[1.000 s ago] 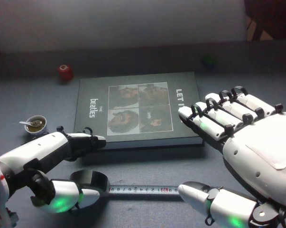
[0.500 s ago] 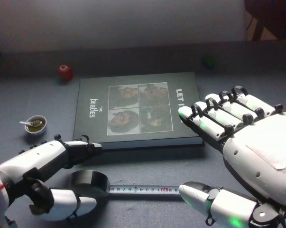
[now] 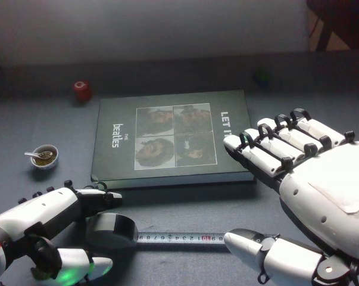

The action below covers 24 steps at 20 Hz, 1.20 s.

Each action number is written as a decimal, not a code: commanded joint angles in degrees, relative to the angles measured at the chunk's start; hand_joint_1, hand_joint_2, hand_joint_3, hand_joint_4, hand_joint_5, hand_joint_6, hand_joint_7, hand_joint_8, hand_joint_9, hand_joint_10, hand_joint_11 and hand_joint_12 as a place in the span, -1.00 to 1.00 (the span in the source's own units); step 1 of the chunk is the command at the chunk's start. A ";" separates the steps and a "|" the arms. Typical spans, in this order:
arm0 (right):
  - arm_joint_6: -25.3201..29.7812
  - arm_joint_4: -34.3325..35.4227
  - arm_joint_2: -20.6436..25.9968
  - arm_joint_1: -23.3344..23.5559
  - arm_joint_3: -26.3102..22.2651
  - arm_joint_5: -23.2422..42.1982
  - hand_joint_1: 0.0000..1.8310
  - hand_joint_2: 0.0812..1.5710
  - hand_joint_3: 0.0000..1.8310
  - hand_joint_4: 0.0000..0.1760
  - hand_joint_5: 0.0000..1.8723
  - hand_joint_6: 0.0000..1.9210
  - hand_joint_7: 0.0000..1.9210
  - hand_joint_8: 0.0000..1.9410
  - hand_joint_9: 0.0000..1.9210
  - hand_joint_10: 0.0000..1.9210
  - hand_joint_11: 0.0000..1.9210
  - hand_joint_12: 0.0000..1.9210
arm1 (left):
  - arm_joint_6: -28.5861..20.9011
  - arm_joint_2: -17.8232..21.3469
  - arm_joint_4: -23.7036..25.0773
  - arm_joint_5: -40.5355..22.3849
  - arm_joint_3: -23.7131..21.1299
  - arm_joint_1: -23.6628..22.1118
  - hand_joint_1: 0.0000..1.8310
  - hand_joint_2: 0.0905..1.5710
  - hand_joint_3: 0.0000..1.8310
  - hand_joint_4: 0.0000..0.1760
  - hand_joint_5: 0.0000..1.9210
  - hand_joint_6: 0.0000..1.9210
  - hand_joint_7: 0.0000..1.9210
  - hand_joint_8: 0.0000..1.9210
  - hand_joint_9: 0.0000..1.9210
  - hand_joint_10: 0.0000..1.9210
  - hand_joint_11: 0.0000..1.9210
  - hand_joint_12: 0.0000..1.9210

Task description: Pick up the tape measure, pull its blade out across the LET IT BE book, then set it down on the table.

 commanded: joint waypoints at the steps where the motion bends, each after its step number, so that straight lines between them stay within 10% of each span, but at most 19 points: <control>1: 0.54 -4.75 0.02 0.19 -0.42 3.68 -0.80 0.52 -1.00 -1.00 -0.87 -1.00 -0.84 -1.00 -0.91 -1.00 -1.00 -0.42 | -0.38 -0.33 1.74 -4.91 0.22 -0.23 0.30 0.34 -0.99 -1.00 -0.62 -0.99 -0.60 -0.99 -0.64 -1.00 -0.87 -0.31; 12: 0.69 -5.04 -0.12 0.02 -0.42 3.73 -0.80 0.52 -1.00 -1.00 -0.86 -1.00 -0.83 -1.00 -0.90 -1.00 -1.00 -0.42 | 1.55 -1.51 2.01 -5.52 1.29 -0.57 0.30 0.35 -1.00 -1.00 -0.53 -0.98 -0.51 -0.99 -0.57 -0.99 -0.85 -0.31; 16: 0.73 -5.11 -0.12 0.02 -0.42 3.75 -0.80 0.53 -1.00 -0.99 -0.88 -1.00 -0.84 -1.00 -0.88 -1.00 -1.00 -0.36 | 3.05 -2.05 1.63 -5.52 1.55 -0.81 0.34 0.29 -1.00 -1.00 -0.17 -0.99 -0.19 -0.99 -0.27 -0.99 -0.56 -0.34; 17: 0.74 -5.13 -0.12 0.02 -0.42 3.75 -0.80 0.53 -1.00 -0.99 -0.88 -1.00 -0.85 -1.00 -0.88 -1.00 -1.00 -0.36 | 3.40 -2.16 1.60 -5.51 1.53 -0.86 0.30 0.33 -1.00 -1.00 0.05 -0.32 -0.04 -0.99 -0.13 -0.99 -0.43 -0.35; 19: 0.80 -5.21 -0.12 0.01 -0.42 3.75 -0.80 0.53 -1.00 -0.99 -0.88 -1.00 -0.85 -1.00 -0.88 -1.00 -1.00 -0.37 | 4.21 -2.31 1.23 -5.51 1.39 -0.95 0.35 0.33 -1.00 -0.63 0.11 -0.14 0.11 -0.17 0.08 -0.98 -0.22 -0.34; 20: 0.82 -5.25 -0.12 0.01 -0.42 3.75 -0.80 0.53 -1.00 -0.99 -0.88 -1.00 -0.85 -1.00 -0.88 -1.00 -1.00 -0.39 | 4.43 -2.33 1.02 -5.51 1.34 -0.95 0.48 0.33 -0.99 -1.00 0.12 -0.27 0.13 -0.13 -0.04 -0.01 -0.14 -0.26; 24: 0.93 -5.56 -0.12 -0.09 -0.42 3.74 -0.81 0.53 -1.00 -0.99 -0.87 -1.00 -0.84 -1.00 -0.88 -1.00 -1.00 -0.41 | 4.85 -2.37 1.02 -5.71 1.28 -1.01 0.51 0.35 -1.00 -1.00 0.19 -0.54 0.06 0.02 -0.08 0.36 -0.09 0.14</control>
